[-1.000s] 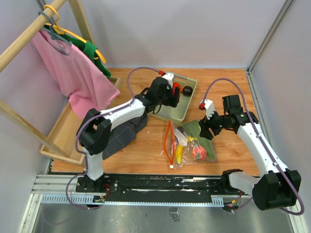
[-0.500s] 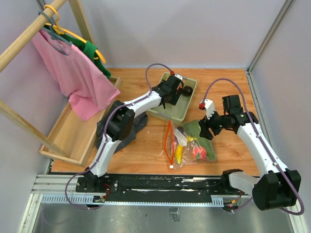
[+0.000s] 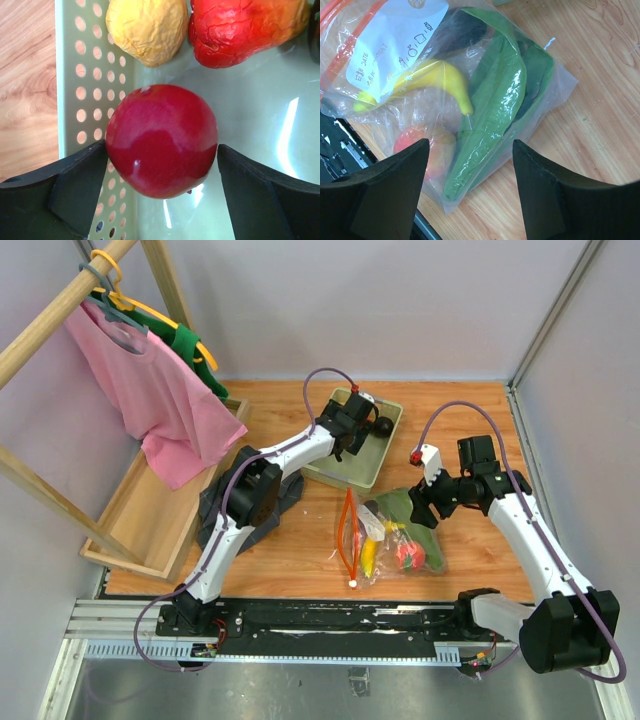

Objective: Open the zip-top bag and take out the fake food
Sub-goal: Place the fake fruit in the bin.

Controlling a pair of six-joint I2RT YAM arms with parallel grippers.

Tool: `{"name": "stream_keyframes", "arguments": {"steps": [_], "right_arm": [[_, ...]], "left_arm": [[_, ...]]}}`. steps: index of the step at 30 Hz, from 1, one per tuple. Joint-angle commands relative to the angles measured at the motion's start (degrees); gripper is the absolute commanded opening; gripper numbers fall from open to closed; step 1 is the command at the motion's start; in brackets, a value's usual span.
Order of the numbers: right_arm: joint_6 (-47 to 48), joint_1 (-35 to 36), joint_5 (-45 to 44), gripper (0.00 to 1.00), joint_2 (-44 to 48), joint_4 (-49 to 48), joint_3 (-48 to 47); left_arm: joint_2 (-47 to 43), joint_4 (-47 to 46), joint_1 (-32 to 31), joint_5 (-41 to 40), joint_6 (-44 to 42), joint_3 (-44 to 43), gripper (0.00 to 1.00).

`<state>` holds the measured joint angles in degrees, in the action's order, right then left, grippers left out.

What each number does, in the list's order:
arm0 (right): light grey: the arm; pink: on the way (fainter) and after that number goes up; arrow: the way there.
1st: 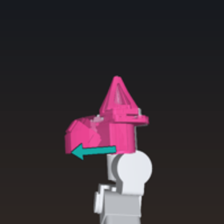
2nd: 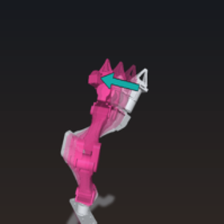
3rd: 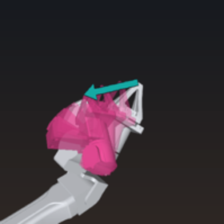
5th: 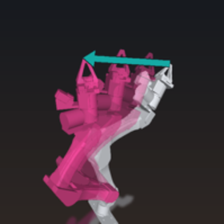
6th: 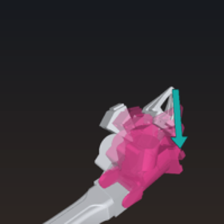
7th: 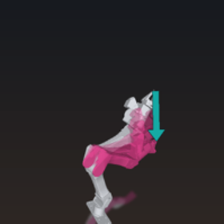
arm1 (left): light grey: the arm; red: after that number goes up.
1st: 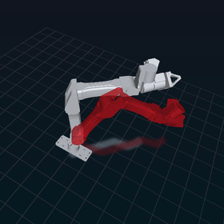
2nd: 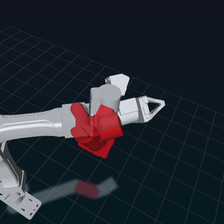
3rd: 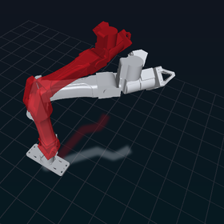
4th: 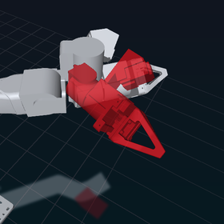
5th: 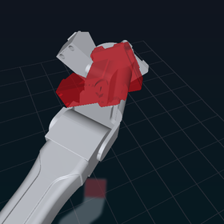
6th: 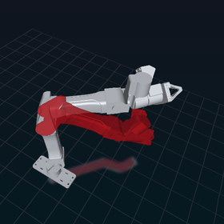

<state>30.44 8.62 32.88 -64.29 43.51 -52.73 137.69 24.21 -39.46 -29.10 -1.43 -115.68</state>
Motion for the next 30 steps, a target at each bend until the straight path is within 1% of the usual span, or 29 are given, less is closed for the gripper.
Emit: {"name": "stream_keyframes", "arguments": {"steps": [1,3,4,16,22,30], "right_arm": [[-0.38,-2.08,0.17,0.69,0.66,-0.02,0.52],[-0.38,-2.03,0.22,0.69,0.62,-0.09,0.53],[-0.38,-2.03,0.22,0.69,0.58,-0.08,0.57],[-0.31,-2.04,0.61,0.7,0.66,0.0,0.59],[-0.16,-2.1,1.03,0.71,0.72,0.22,0.61],[0.23,-2.05,2.08,0.73,0.72,0.6,0.48]], "left_arm": [[0.83,-0.19,0.25,-2.88,-1.25,-2.65,0.95],[0.91,-0.12,0.26,-3.06,-1.15,-2.85,0.99],[0.96,-0.18,0.26,-3.17,-1.22,-2.88,0.99],[-1.59,-0.25,0.21,-2.76,-0.9,-2.79,0.99],[-6.25,-2.98,0.26,-0.64,0.86,0.2,0.99],[-13.7,-6.98,0.25,4.88,4.27,5.79,0.99]]}}
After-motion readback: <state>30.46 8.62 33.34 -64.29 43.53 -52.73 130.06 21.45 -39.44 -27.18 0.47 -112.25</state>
